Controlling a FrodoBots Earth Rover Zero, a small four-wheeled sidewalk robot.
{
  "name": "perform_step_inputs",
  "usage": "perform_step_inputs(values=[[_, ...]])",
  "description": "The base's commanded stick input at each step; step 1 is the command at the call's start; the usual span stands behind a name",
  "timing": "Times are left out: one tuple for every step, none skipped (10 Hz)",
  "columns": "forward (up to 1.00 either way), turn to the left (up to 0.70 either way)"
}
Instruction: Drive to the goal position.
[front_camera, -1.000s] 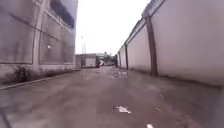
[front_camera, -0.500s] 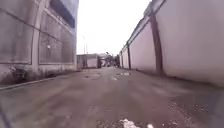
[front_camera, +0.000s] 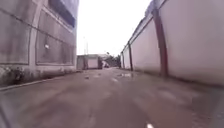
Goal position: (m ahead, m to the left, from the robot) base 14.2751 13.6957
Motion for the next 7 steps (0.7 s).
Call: perform_step_inputs(values=[[0.70, 0.00], [0.70, 0.00], [0.70, 0.00], [0.70, 0.00], [0.70, 0.00], [0.70, 0.00], [0.70, 0.00]])
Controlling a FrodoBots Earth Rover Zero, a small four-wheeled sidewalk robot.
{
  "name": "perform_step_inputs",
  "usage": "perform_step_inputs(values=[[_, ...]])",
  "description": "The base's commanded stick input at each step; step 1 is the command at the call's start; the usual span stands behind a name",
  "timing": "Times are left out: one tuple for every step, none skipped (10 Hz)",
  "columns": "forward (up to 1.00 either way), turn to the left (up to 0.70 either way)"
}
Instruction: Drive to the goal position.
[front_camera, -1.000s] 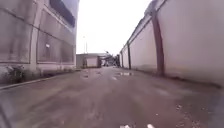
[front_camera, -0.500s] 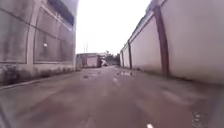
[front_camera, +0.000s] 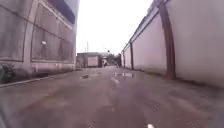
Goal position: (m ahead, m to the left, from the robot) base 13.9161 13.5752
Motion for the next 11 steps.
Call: perform_step_inputs(values=[[0.70, 0.00], [0.70, 0.00], [0.70, 0.00], [0.70, 0.00], [0.70, 0.00], [0.70, 0.00], [0.70, 0.00], [0.70, 0.00], [0.70, 0.00], [0.70, 0.00], [0.70, 0.00]])
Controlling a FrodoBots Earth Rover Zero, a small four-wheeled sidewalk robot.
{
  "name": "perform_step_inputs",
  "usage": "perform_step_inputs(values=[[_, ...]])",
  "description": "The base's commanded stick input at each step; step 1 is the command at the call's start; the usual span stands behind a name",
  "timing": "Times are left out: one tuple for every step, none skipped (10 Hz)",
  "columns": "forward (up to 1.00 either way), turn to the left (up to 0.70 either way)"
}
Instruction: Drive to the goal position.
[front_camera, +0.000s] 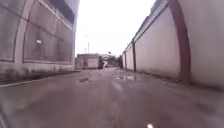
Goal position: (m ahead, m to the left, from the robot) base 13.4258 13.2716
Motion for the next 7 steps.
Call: perform_step_inputs(values=[[0.70, 0.00], [0.70, 0.00], [0.70, 0.00], [0.70, 0.00], [0.70, 0.00], [0.70, 0.00], [0.70, 0.00]])
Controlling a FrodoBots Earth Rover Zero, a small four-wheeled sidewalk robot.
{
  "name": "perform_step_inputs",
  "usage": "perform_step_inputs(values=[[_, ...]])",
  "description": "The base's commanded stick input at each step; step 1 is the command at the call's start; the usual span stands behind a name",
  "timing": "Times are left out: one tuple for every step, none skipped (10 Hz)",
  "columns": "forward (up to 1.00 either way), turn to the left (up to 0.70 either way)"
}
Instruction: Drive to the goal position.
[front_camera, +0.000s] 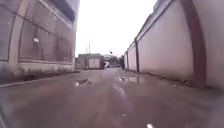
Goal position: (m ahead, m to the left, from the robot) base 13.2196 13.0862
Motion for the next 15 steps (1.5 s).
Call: perform_step_inputs(values=[[0.70, 0.00], [0.70, 0.00], [0.70, 0.00], [0.70, 0.00], [0.70, 0.00], [0.70, 0.00], [0.70, 0.00], [0.70, 0.00], [0.70, 0.00], [0.70, 0.00], [0.70, 0.00], [0.70, 0.00], [0.70, 0.00], [0.70, 0.00], [0.70, 0.00]])
